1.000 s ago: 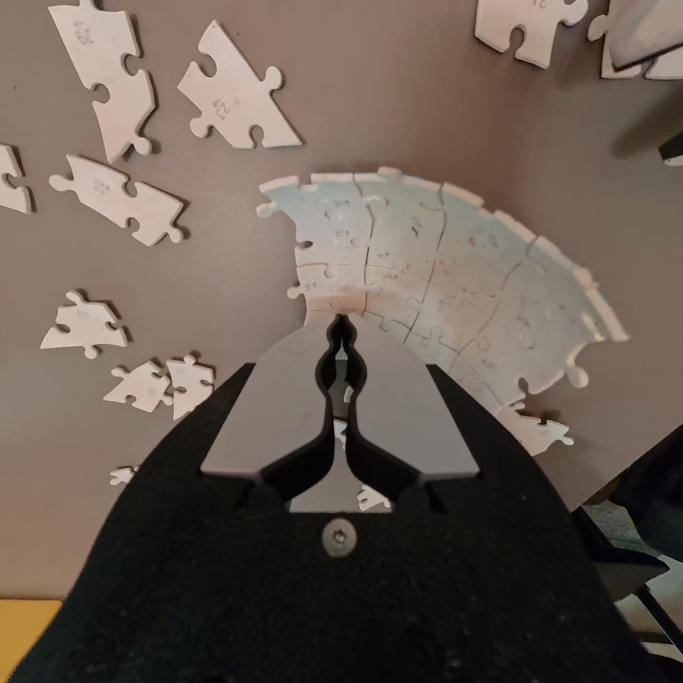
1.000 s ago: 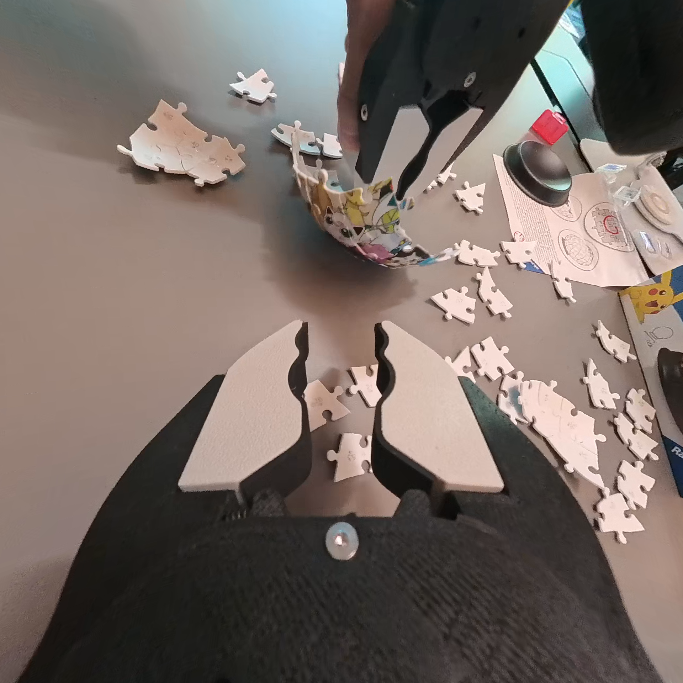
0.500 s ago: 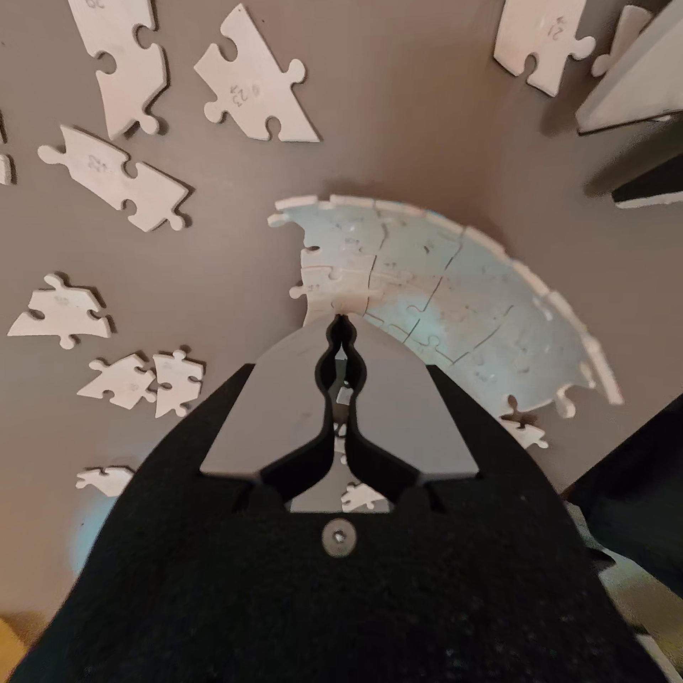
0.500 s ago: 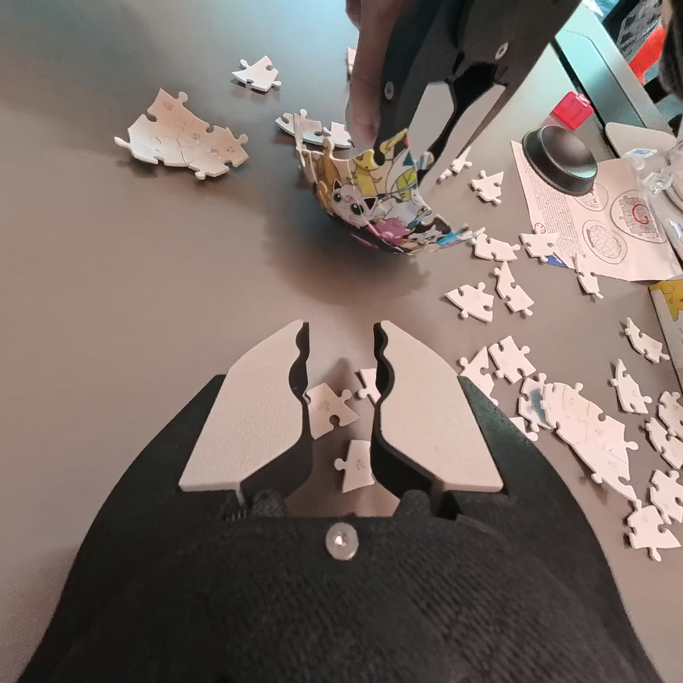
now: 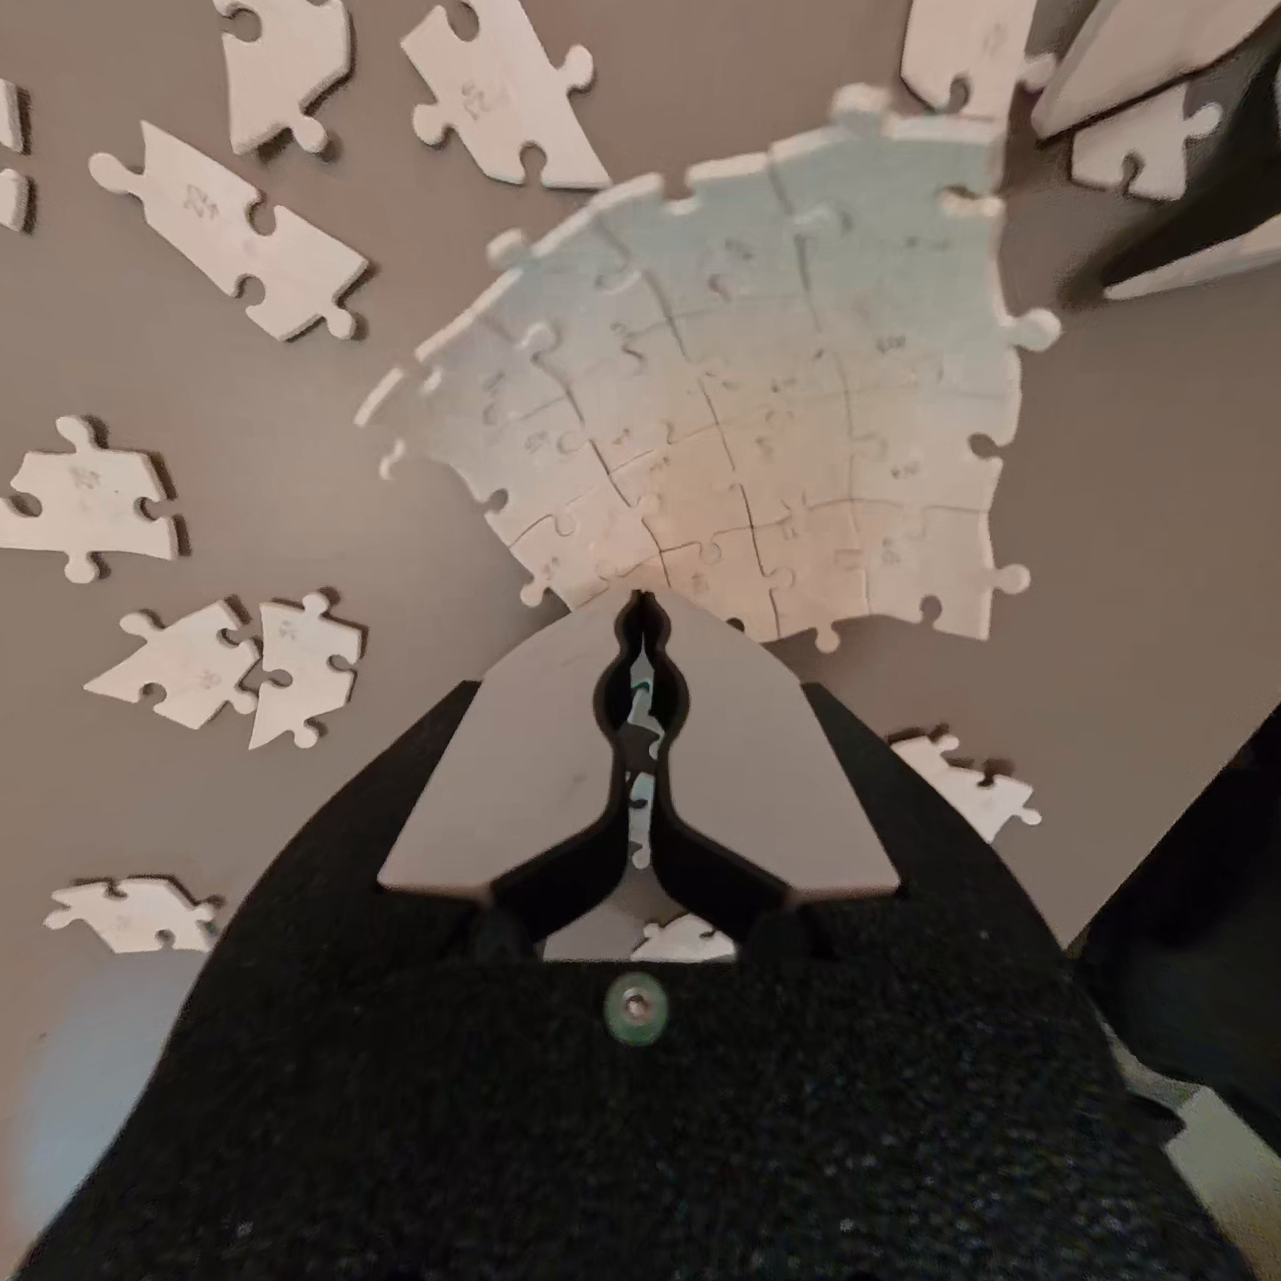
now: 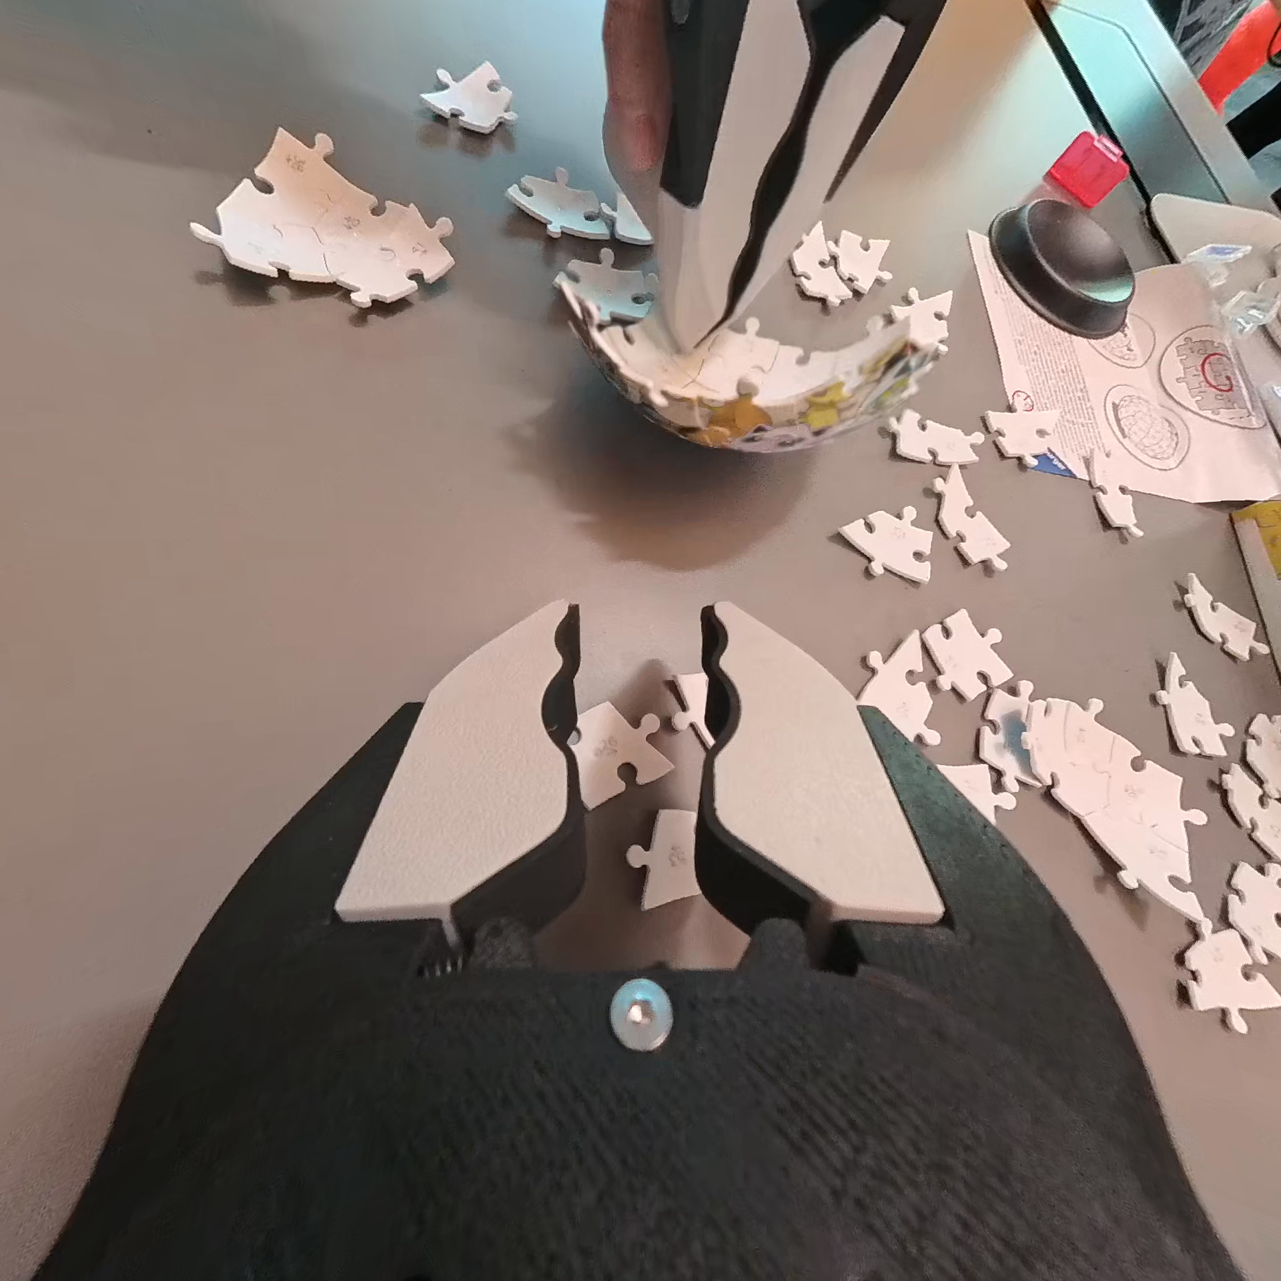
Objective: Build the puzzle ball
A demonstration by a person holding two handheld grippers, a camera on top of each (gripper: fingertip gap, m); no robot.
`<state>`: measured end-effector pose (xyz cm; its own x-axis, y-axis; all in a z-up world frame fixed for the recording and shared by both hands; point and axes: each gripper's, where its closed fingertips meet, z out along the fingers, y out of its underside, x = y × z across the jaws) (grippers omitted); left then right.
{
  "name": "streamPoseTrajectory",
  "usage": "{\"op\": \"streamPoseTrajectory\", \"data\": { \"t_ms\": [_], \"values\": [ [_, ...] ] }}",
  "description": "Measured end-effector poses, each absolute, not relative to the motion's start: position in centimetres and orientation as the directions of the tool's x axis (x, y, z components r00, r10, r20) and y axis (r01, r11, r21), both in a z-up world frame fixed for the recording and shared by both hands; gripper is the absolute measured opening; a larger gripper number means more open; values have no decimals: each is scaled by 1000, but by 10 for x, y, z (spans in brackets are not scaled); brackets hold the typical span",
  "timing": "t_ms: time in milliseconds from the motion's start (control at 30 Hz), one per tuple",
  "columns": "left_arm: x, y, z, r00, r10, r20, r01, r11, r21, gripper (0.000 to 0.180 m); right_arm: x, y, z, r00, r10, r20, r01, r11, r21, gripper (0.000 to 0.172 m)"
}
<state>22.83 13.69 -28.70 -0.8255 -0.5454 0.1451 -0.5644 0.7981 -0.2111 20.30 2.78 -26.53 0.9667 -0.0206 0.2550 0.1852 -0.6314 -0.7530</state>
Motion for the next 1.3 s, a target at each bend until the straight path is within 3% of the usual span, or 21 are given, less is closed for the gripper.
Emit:
{"op": "streamPoseTrajectory", "data": {
  "t_ms": [333, 933, 1133, 1300],
  "values": [
    [219, 147, -288, -861, -504, 64, -508, 853, -122, 0, 203, 28, -267, 967, -17, 252, 184, -635, -750, 34],
    [213, 155, -287, -837, -545, 52, -546, 825, -150, 0, 201, 33, -263, 970, -24, 242, 176, -616, -768, 35],
    [220, 131, -289, -845, -531, 59, -532, 828, -175, 0, 212, 40, -244, 980, -179, 92, -11, -504, -864, 38],
    [225, 119, -289, -839, -540, 70, -543, 822, -170, 0, 227, 47, -233, 928, -323, -184, -290, -319, -902, 42]
  ]
}}
